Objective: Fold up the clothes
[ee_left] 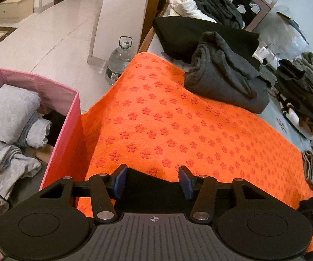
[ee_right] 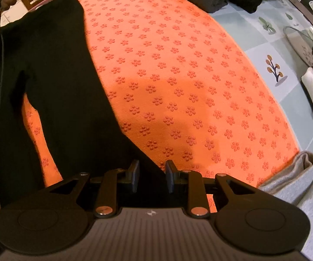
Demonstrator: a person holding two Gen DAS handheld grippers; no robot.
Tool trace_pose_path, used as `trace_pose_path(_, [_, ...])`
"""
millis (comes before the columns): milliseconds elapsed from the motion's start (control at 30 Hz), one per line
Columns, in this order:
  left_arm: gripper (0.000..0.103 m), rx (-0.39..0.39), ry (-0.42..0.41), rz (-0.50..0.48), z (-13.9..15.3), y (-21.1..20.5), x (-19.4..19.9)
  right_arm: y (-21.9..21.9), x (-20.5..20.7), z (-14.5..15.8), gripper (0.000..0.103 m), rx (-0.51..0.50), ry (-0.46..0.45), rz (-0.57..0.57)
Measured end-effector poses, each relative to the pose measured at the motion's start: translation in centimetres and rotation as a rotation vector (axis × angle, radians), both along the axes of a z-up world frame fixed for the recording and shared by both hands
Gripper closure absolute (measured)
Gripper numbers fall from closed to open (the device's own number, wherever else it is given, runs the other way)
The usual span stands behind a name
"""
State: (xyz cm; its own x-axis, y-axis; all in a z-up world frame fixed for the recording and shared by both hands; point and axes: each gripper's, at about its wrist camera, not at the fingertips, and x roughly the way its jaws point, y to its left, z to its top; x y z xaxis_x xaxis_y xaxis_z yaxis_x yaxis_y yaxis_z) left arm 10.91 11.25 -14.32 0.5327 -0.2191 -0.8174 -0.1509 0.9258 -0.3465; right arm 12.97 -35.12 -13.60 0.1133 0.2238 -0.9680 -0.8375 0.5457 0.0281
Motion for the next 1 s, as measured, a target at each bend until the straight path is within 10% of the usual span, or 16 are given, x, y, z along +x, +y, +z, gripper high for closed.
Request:
trace_pose_path(233, [0.098, -0.013, -0.026, -0.008, 0.1, -0.1, -1.5, 0.4, -0.8, 0.0, 0.100, -0.014, -0.024, -0.016])
trace_pose_path(733, [0.099, 0.028, -0.251, 0.085, 5.0, 0.8, -4.5, -1.1, -2.6, 6.4, 0.101, 0.041, -0.294, -0.197])
trace_pose_path(1000, [0.098, 0.096, -0.214, 0.092, 3.1, 0.1, -1.4, -0.1, -0.5, 2.8, 0.100, -0.011, -0.319, -0.274])
